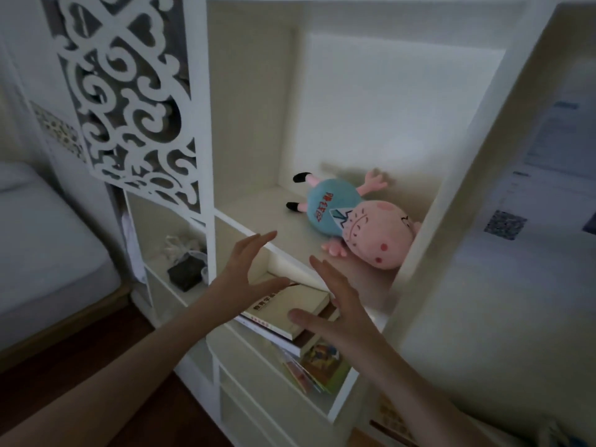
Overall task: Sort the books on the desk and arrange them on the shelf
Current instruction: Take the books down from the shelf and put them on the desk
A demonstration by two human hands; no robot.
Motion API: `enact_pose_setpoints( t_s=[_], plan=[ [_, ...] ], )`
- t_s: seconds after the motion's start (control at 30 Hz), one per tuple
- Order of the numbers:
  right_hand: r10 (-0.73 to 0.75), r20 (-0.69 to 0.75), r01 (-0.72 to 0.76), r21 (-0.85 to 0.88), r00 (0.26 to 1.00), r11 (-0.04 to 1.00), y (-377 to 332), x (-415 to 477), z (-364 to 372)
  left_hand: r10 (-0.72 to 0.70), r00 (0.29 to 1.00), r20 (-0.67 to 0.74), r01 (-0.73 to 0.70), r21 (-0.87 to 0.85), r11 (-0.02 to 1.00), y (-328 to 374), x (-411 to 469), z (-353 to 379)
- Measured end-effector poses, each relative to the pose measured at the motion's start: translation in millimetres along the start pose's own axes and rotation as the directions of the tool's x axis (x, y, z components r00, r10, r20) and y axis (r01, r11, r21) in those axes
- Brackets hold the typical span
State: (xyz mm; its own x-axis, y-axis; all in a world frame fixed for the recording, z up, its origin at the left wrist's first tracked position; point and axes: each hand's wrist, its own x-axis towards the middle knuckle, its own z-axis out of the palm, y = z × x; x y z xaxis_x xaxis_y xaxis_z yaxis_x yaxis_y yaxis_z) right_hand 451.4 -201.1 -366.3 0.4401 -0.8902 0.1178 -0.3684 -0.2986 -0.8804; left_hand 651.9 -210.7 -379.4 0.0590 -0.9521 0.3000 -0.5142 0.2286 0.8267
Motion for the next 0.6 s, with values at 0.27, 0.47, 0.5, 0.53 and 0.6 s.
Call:
enact_pose_setpoints(
  t_s=[0.27, 0.47, 0.5, 0.53, 0.6],
  plan=[
    [-0.289, -0.087, 0.257, -0.271, 0.953, 0.928, 43.5, 22.9, 42.0, -0.130, 0.990, 0.047, 0.128, 0.041, 0.991, -64.9, -10.9, -7.2],
    [-0.264, -0.075, 0.252, -0.132, 0.962, 0.959, 87.3, 33.1, 77.8, -0.245, 0.962, 0.123, 0.238, 0.069, 0.969, -110.5, -20.2, 4.2],
    [-0.188, -0.080, 0.181, -0.082, 0.979, 0.980, 94.5, 35.9, 81.7, -0.267, 0.955, 0.129, 0.260, 0.072, 0.963, -117.6, -20.8, 7.0],
    [-0.122, -0.080, 0.119, -0.042, 0.989, 0.992, 100.6, 38.5, 84.7, -0.289, 0.948, 0.132, 0.282, 0.071, 0.957, -124.8, -21.0, 10.2],
    [-0.033, -0.083, 0.033, 0.003, 0.996, 0.999, 112.5, 42.6, 88.3, -0.325, 0.935, 0.142, 0.319, 0.061, 0.946, -138.9, -21.5, 18.4]
  ],
)
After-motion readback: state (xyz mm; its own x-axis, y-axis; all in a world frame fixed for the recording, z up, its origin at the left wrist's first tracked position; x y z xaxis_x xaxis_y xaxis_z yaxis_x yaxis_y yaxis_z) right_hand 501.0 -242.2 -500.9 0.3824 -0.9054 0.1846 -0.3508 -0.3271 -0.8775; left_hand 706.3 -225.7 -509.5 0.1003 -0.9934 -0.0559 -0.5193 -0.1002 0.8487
